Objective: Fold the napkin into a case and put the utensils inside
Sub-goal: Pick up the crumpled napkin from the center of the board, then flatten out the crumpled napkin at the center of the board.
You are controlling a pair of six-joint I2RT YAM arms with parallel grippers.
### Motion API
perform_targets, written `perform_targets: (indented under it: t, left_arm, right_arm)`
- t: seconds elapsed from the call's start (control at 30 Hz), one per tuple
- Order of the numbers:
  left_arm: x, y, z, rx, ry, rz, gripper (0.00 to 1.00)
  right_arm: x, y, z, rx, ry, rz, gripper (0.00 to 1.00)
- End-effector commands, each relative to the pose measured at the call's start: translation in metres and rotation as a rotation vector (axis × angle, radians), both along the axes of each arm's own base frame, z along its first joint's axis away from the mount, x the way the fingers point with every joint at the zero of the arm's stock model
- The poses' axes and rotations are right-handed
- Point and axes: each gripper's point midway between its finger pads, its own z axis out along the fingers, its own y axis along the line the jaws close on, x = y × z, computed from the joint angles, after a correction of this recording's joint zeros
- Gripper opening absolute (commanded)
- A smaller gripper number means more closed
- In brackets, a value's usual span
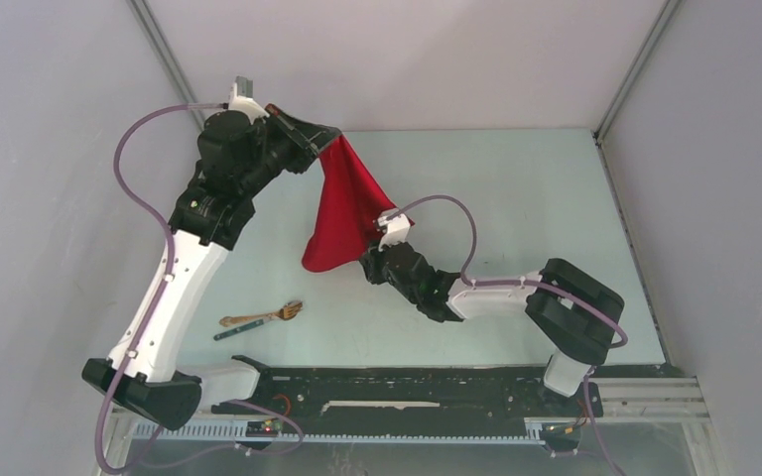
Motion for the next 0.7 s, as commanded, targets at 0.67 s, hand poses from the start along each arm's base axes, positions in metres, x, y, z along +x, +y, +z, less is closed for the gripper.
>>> perform_targets:
  t: [0.67]
  left_arm:
    - [-0.185,0.075,0.115,-0.219,-0.479,0.009,0.00]
  right_arm:
    - [-0.132,-0.241,0.325,-0.128,-0.437,-0.126,0.00]
